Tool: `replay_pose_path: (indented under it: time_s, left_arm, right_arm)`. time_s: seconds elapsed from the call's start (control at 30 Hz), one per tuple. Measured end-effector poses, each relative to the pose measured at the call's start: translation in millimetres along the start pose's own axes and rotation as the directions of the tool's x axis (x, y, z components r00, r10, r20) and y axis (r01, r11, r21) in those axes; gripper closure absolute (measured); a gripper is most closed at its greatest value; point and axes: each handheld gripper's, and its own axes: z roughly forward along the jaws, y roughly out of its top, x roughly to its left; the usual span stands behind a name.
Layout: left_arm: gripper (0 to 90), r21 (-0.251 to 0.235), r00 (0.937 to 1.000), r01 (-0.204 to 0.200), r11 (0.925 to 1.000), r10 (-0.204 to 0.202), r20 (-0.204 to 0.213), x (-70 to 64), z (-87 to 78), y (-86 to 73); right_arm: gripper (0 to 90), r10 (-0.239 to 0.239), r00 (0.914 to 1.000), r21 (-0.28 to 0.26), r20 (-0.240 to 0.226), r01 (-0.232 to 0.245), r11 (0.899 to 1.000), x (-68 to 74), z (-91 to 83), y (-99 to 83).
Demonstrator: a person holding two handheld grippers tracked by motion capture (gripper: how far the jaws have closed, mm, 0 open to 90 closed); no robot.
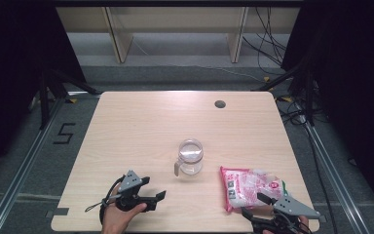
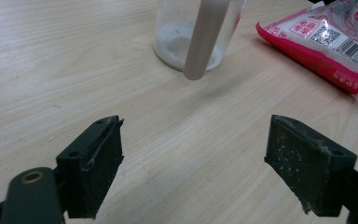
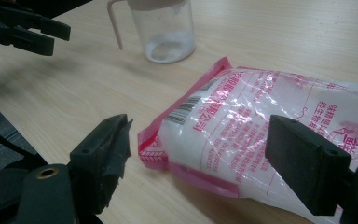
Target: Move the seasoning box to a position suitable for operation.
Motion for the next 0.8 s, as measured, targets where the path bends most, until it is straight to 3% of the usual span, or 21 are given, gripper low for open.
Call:
replay_pose_path:
  time_s: [0.03, 0.13, 0.23, 0.27, 0.37, 0.43, 0.6, 0.8]
  left_arm:
    - [17.9, 0.021, 0.9997, -0.024, 0.9995, 0.024, -0.009, 1.3, -0.9, 0.6]
    - [18.1, 0.007, 1.0000, -0.003, 1.0000, 0.003, -0.006, -0.8, 0.0, 0.3]
    - [17.4, 0.017, 0.9997, -0.018, 0.9997, 0.018, -0.019, -0.4, -0.4, 0.0]
    - [17.4, 0.015, 0.9996, -0.017, 0.9997, 0.017, -0.024, -0.7, 0.5, 0.0]
    - [17.4, 0.004, 0.9997, -0.012, 0.9999, 0.012, -0.020, -1.1, 0.9, 0.0]
    - [17.4, 0.002, 0.9995, -0.029, 0.9996, 0.029, -0.010, -1.7, 0.5, 1.2]
    - [18.3, -0.017, 0.9994, -0.027, 0.9995, 0.027, -0.022, -4.7, 0.9, 3.9]
    - [18.3, -0.015, 0.9995, -0.029, 0.9995, 0.029, 0.015, -8.3, 4.6, 11.2]
  right_arm:
    - [22.6, 0.003, 1.0000, 0.001, -0.002, -0.003, 1.000, 0.3, -0.2, 0.0]
    - [22.1, 0.009, 1.0000, 0.004, -0.003, -0.009, 1.000, 0.6, -0.4, 0.0]
    - [21.6, 0.008, 1.0000, 0.003, -0.003, -0.008, 1.000, 0.4, 0.0, 0.0]
    - [21.3, -0.028, 0.9996, -0.011, -0.007, 0.027, 1.000, -2.9, 1.2, 0.3]
    - [20.8, -0.016, 0.9999, -0.003, 0.001, 0.016, 1.000, -1.5, 0.7, 0.0]
    - [20.2, -0.047, 0.9988, -0.012, -0.012, 0.047, 0.999, -3.2, 2.4, 0.4]
    - [20.3, -0.039, 0.9992, -0.011, -0.006, 0.039, 0.999, -2.1, 1.6, 0.4]
    - [19.6, -0.041, 0.9991, -0.013, -0.010, 0.041, 0.999, -1.7, 2.4, 0.3]
